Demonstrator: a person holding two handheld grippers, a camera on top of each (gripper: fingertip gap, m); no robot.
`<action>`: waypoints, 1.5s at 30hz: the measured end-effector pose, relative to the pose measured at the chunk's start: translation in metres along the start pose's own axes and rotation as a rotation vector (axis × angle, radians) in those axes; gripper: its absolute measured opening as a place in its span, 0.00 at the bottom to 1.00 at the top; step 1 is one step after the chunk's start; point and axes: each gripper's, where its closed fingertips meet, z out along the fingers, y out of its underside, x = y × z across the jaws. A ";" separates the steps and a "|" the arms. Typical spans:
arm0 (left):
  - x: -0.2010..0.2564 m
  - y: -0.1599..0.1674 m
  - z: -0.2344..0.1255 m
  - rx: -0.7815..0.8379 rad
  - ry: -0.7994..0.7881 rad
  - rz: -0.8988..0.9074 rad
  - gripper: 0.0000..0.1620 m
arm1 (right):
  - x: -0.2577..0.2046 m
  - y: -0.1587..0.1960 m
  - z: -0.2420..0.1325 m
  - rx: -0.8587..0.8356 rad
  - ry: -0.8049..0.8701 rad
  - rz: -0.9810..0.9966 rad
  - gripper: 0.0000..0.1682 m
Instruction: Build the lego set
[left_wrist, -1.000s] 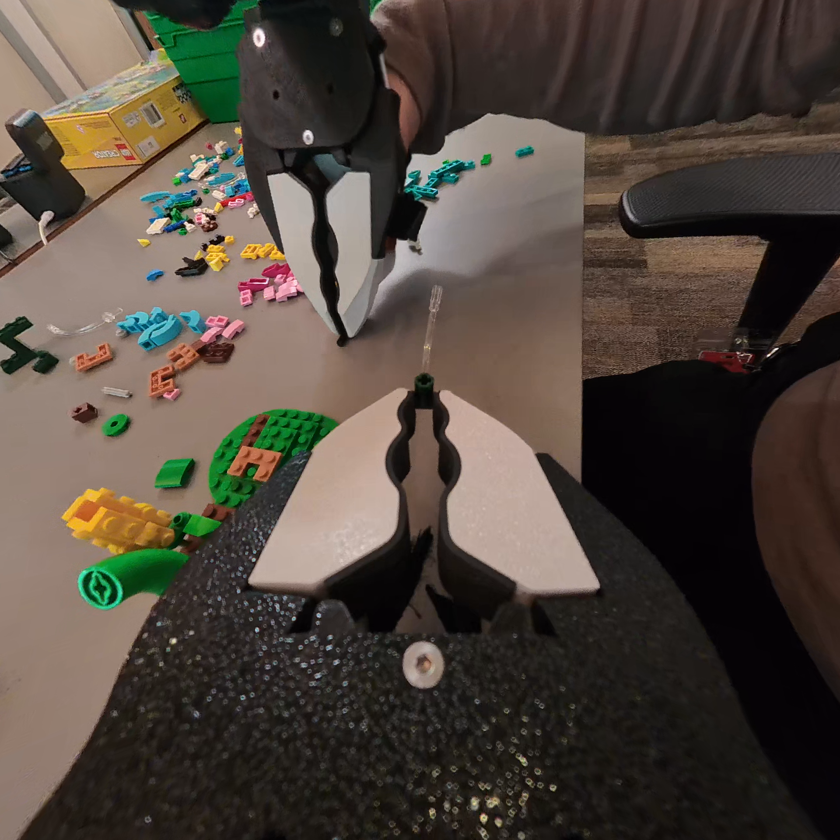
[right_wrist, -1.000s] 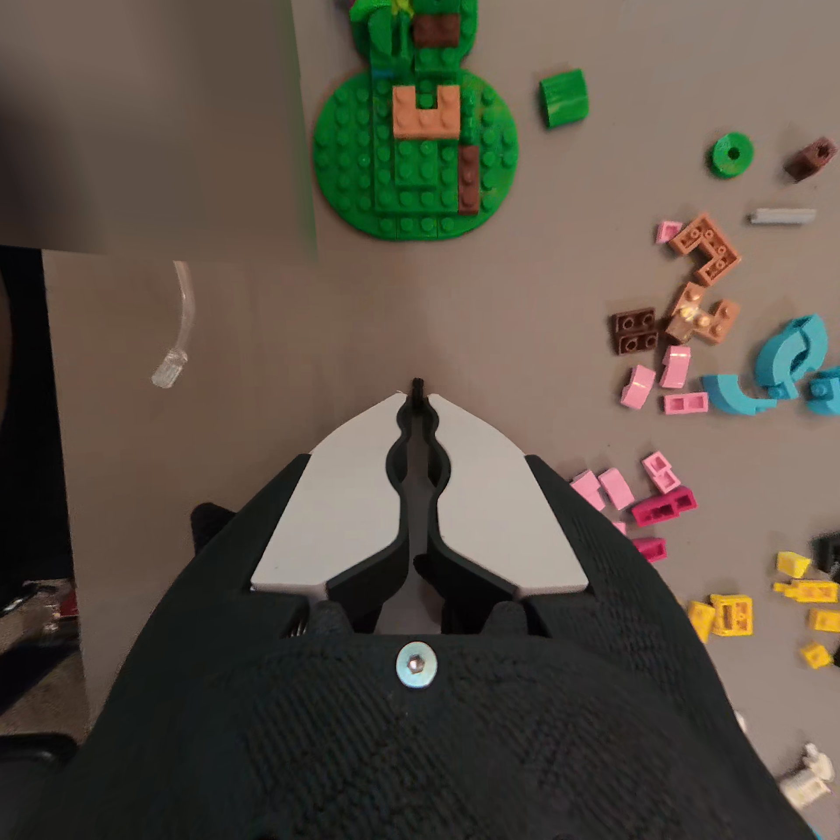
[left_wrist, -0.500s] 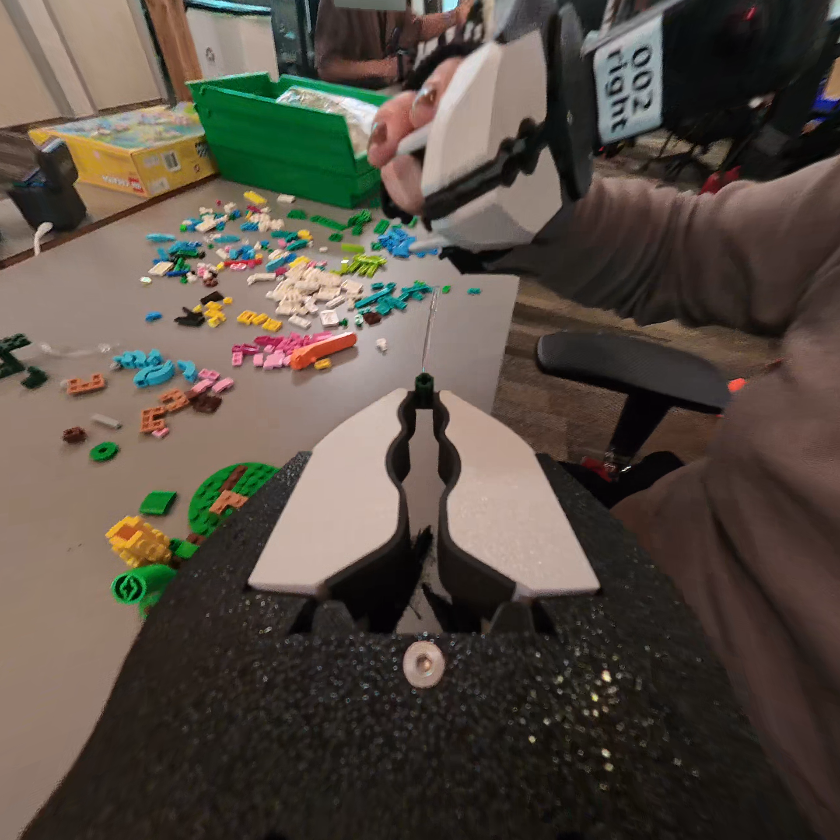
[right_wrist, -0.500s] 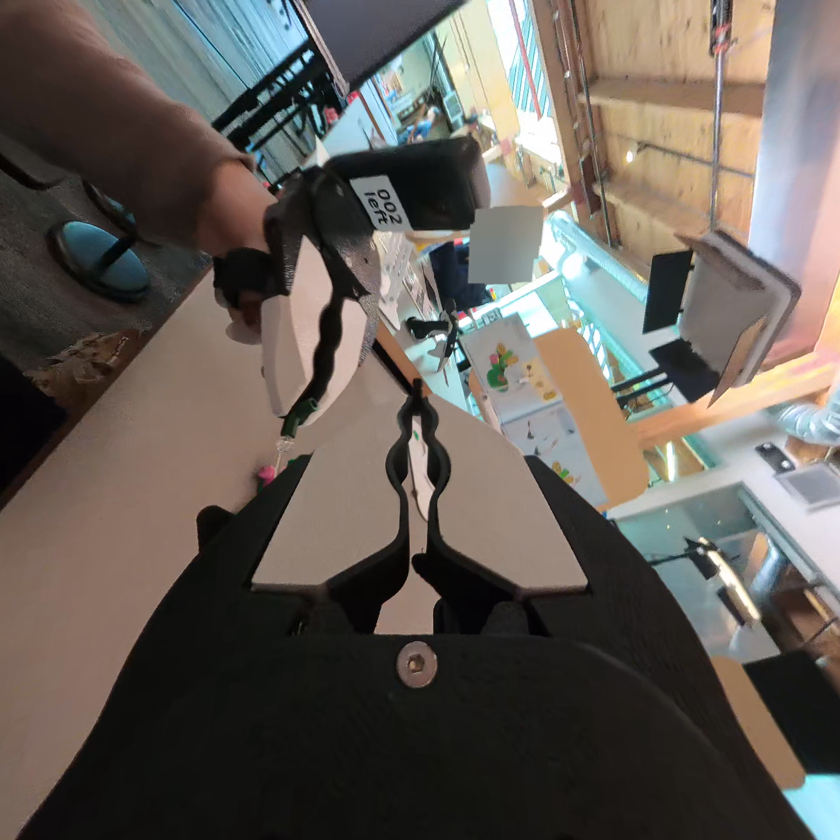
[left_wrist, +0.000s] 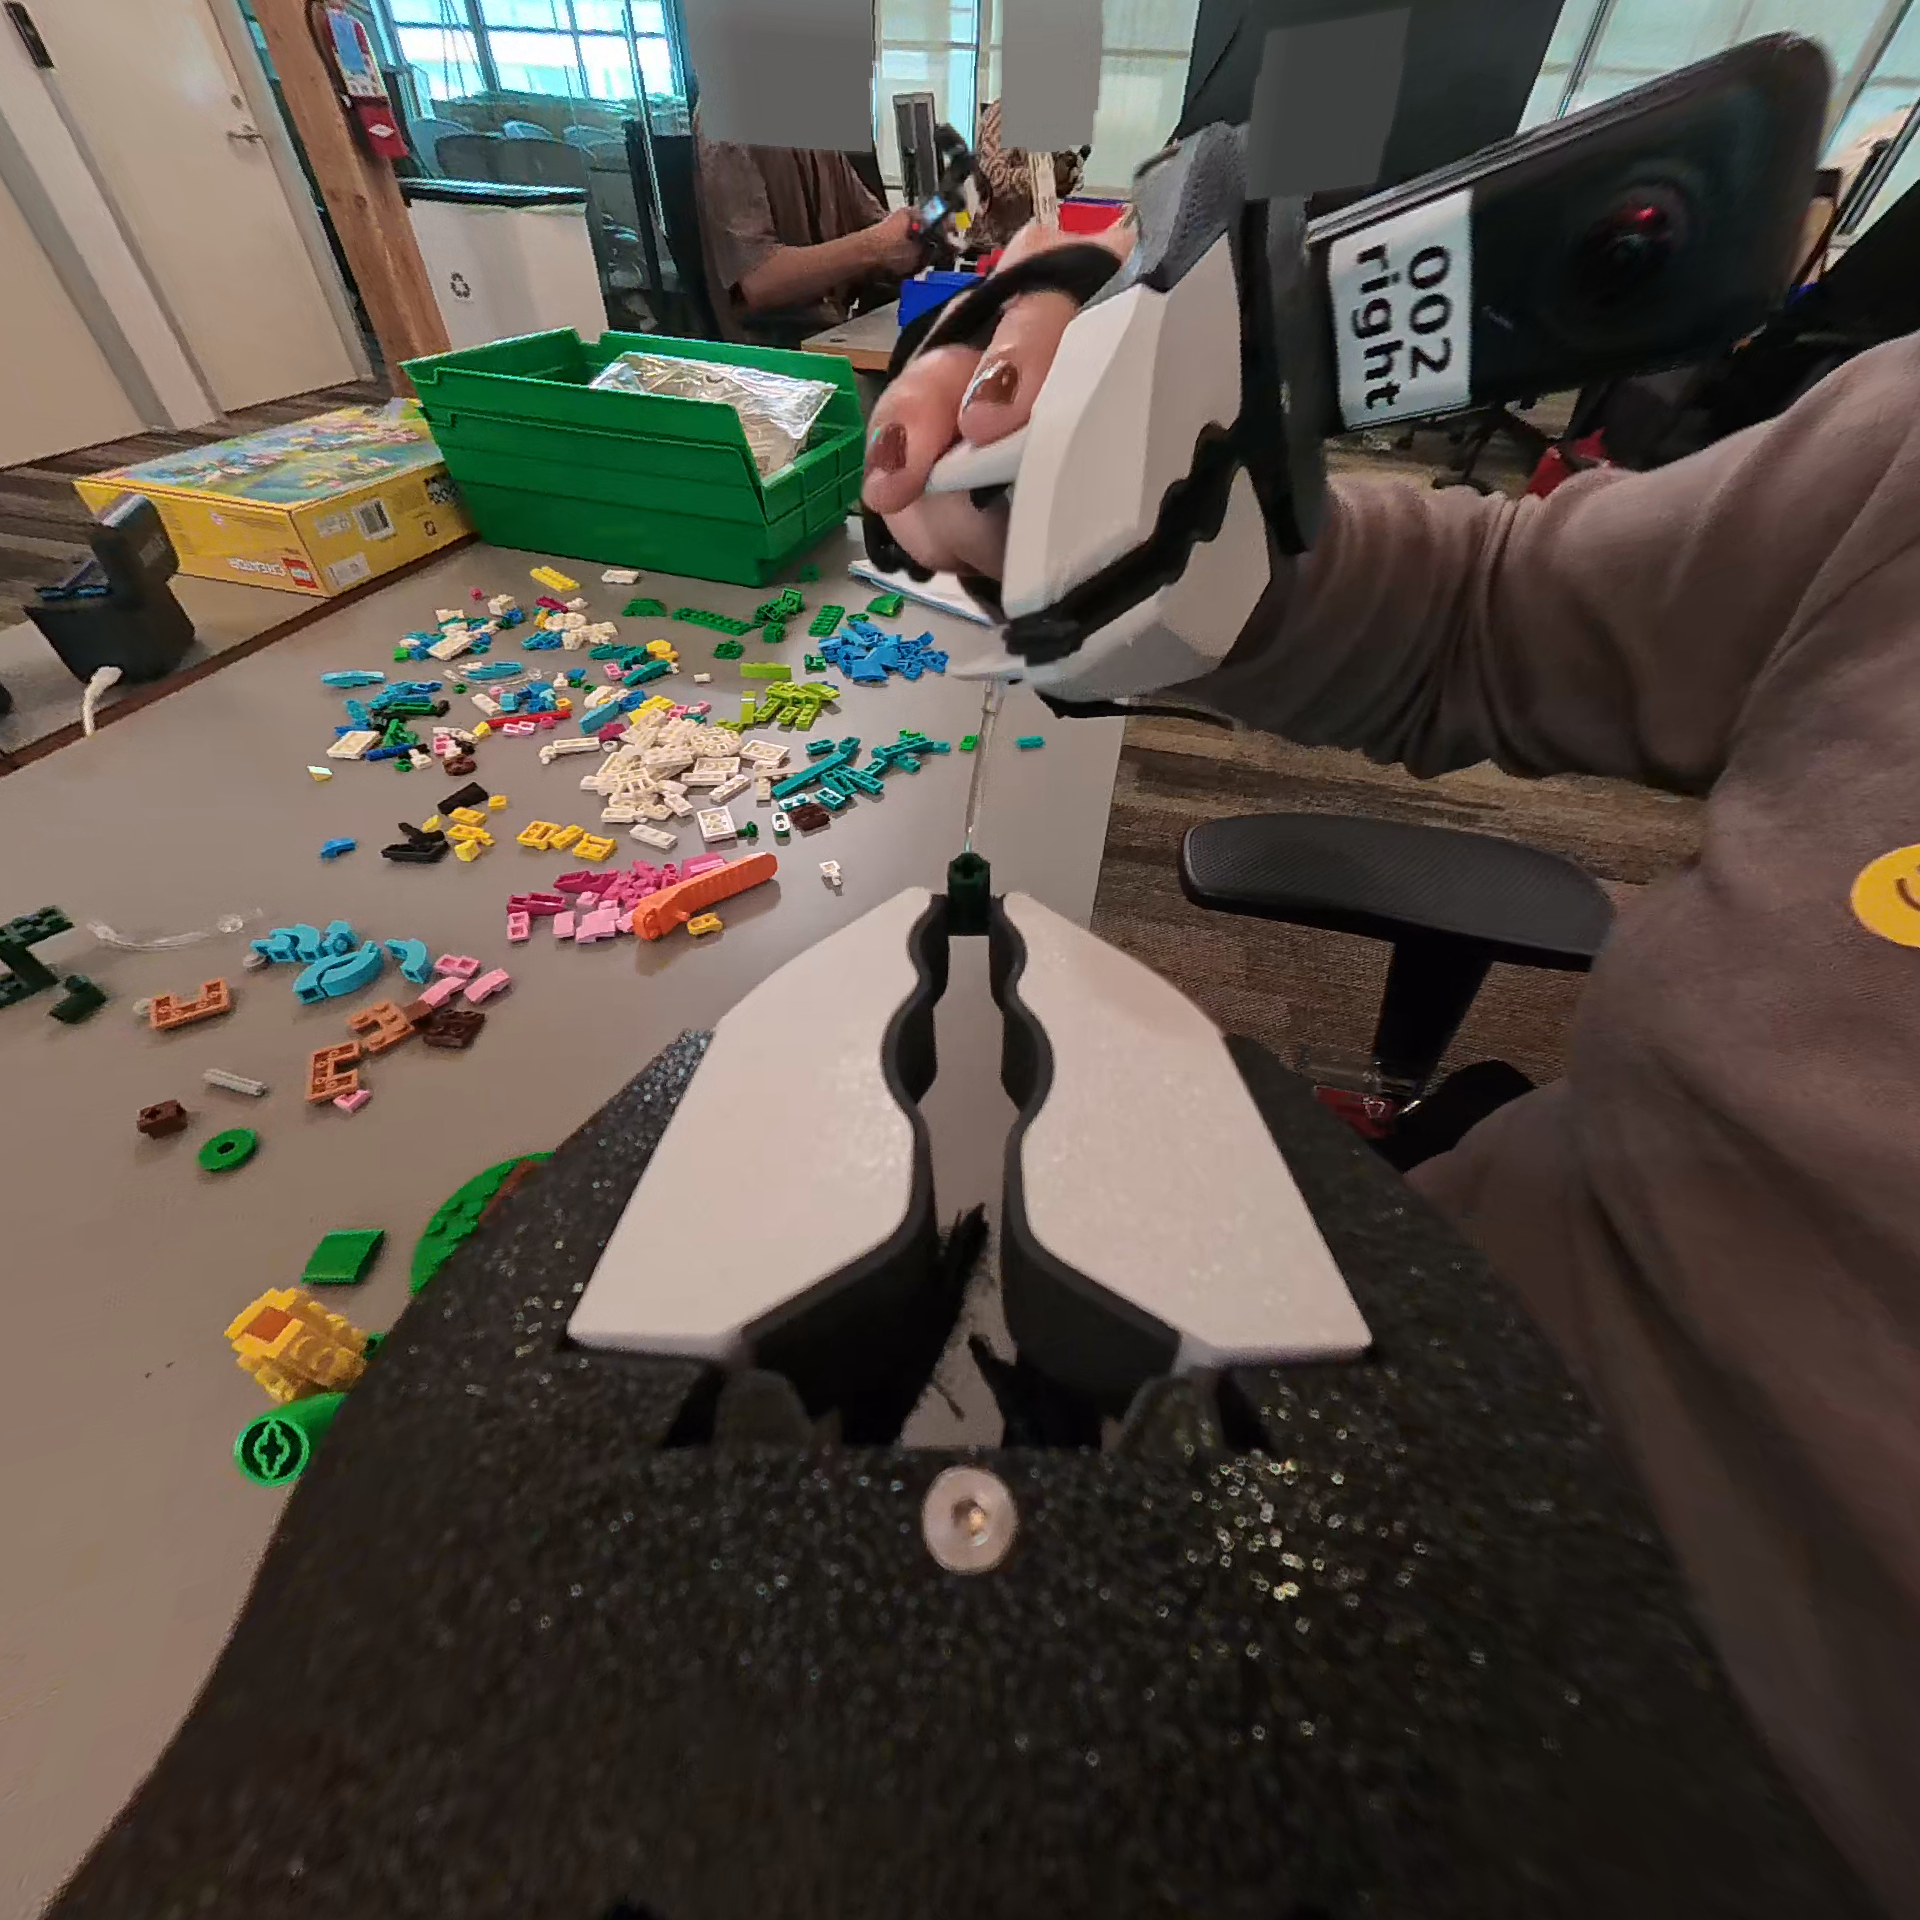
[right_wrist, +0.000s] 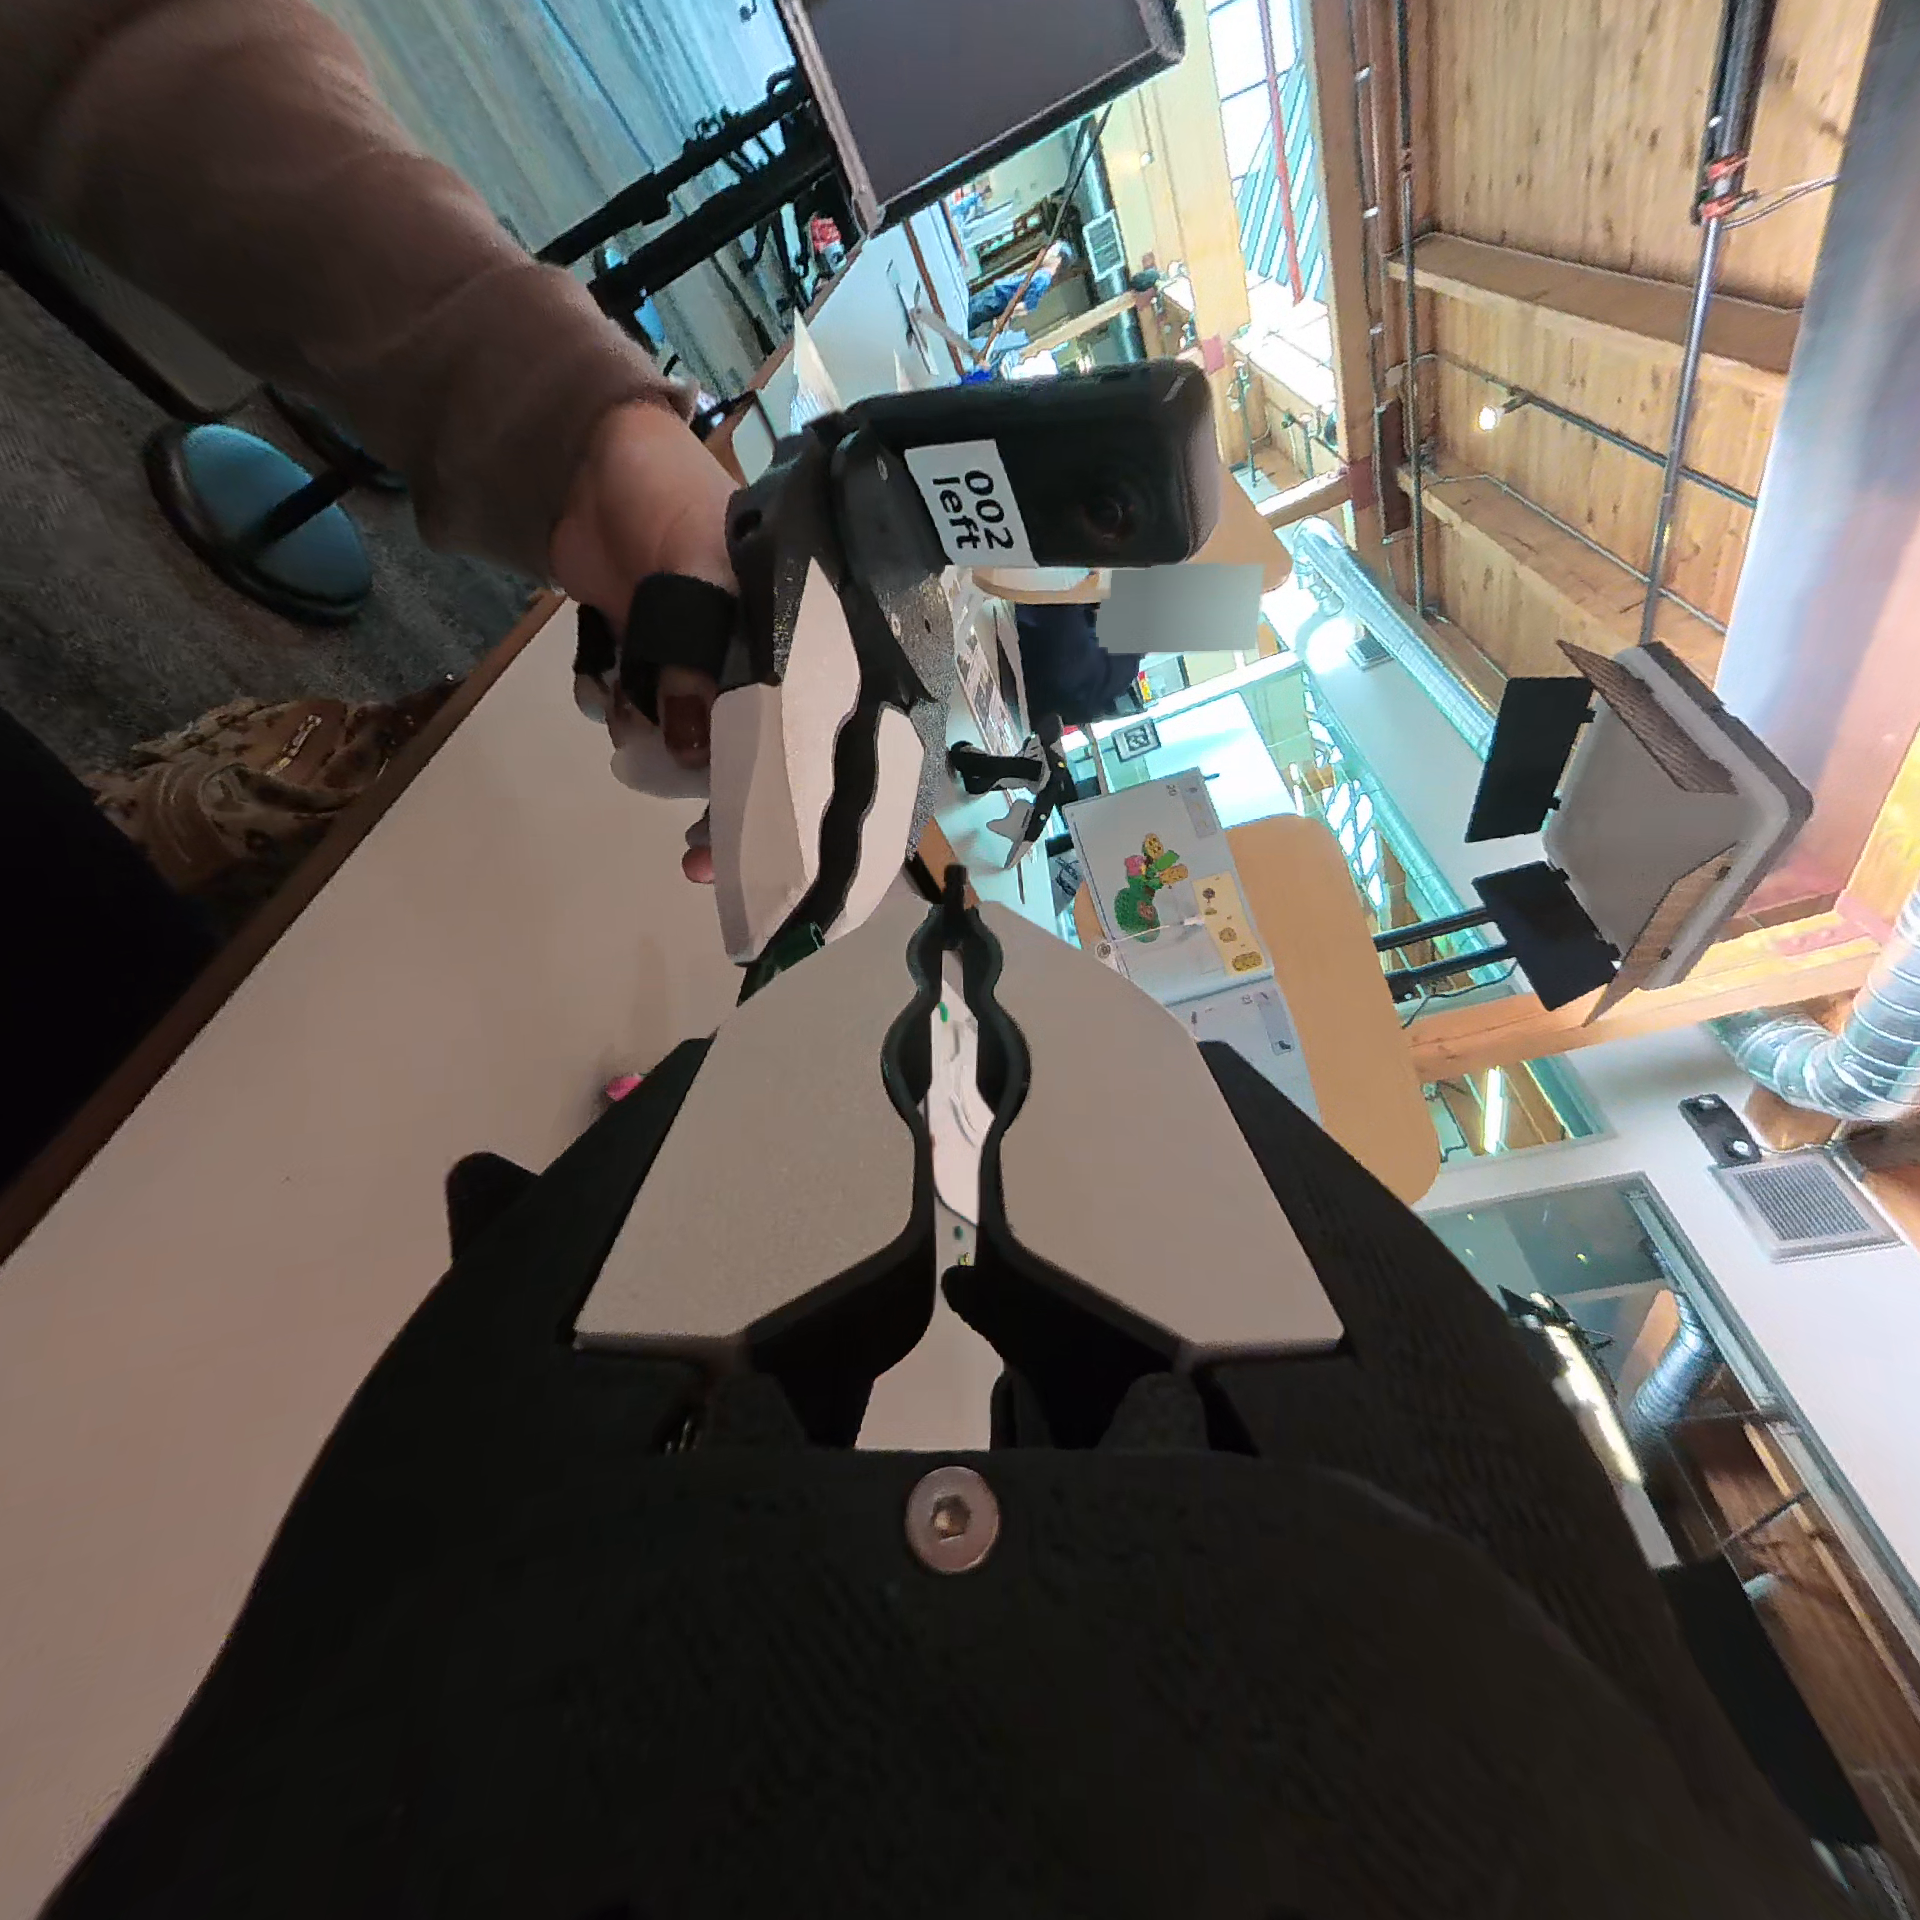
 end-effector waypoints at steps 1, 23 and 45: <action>0.000 0.001 0.001 -0.006 -0.001 0.001 0.05 | -0.001 0.001 0.002 -0.013 -0.008 -0.019 0.00; 0.010 0.001 -0.003 -0.054 0.050 -0.053 0.04 | -0.021 0.015 0.015 -0.128 -0.350 -1.266 0.01; -0.002 0.002 -0.006 -0.130 -0.159 0.039 0.04 | -0.021 0.019 0.019 -0.130 -0.410 -1.578 0.00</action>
